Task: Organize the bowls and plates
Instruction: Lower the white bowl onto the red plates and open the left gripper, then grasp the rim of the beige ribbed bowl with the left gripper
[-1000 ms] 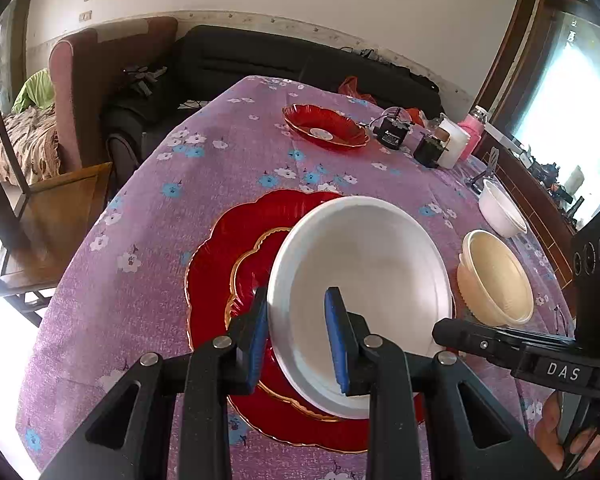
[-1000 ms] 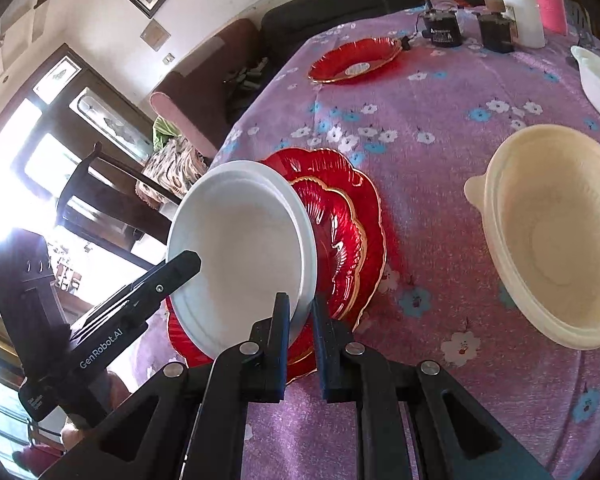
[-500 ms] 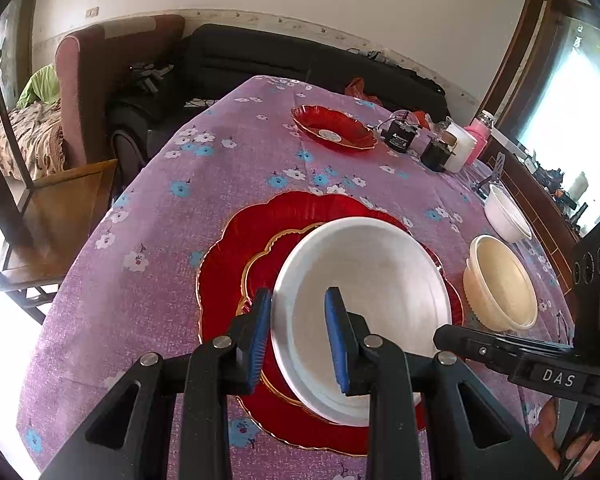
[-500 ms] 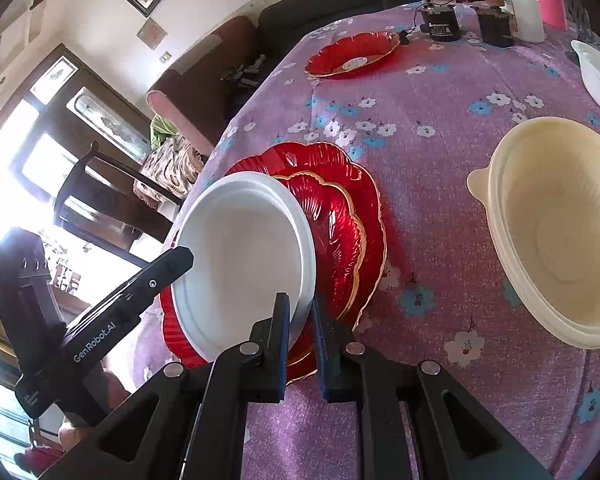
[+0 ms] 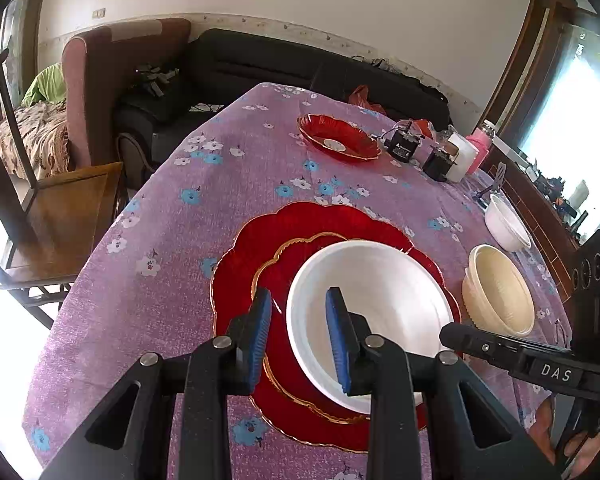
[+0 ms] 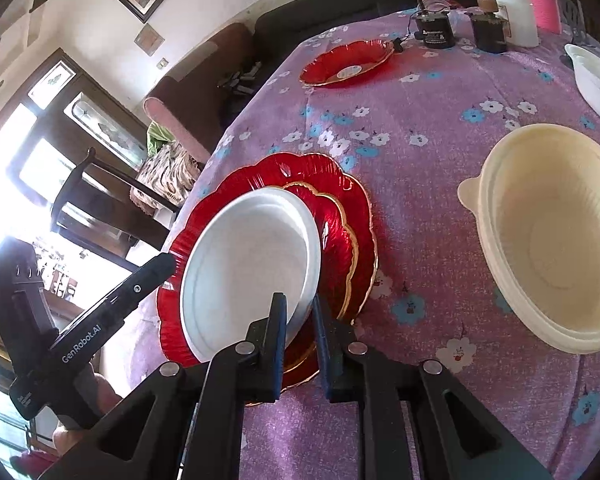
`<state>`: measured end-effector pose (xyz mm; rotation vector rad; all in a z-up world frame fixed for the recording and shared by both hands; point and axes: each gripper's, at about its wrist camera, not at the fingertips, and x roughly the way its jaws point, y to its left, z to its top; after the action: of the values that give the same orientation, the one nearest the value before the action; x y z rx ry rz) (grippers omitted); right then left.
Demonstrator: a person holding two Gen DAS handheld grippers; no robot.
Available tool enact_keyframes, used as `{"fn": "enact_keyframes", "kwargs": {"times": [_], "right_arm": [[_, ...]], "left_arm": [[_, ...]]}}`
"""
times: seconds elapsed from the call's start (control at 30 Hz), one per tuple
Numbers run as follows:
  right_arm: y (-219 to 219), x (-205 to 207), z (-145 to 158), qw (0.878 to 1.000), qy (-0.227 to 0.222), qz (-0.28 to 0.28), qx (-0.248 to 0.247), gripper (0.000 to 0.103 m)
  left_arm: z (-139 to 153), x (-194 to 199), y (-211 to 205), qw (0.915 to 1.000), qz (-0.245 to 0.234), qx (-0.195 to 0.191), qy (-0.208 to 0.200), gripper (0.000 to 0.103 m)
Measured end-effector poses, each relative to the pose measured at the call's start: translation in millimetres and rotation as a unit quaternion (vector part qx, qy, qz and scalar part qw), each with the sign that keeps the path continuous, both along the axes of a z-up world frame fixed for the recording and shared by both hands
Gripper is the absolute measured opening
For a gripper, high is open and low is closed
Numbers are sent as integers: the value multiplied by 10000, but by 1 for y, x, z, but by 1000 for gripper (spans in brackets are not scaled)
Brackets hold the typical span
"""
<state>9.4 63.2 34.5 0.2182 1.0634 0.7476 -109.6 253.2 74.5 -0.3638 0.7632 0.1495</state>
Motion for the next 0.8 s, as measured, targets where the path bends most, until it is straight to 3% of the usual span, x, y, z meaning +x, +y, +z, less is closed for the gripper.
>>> {"fn": "enact_keyframes", "kwargs": {"times": [0.2,0.53,0.8], "right_arm": [[-4,-1,2,10000,-18,-10,8,23],[-17,-3,8,9999,-70,-74,119,23],[-54,-2,19,9983,-117,-388,420,23]], "left_arm": [[5,-2,-4,10000,-21,41,-37,28],[14,-5,-15,9998,-110,101,-135,28],[22,-1,-44,9984,-487,209,-172,28]]}}
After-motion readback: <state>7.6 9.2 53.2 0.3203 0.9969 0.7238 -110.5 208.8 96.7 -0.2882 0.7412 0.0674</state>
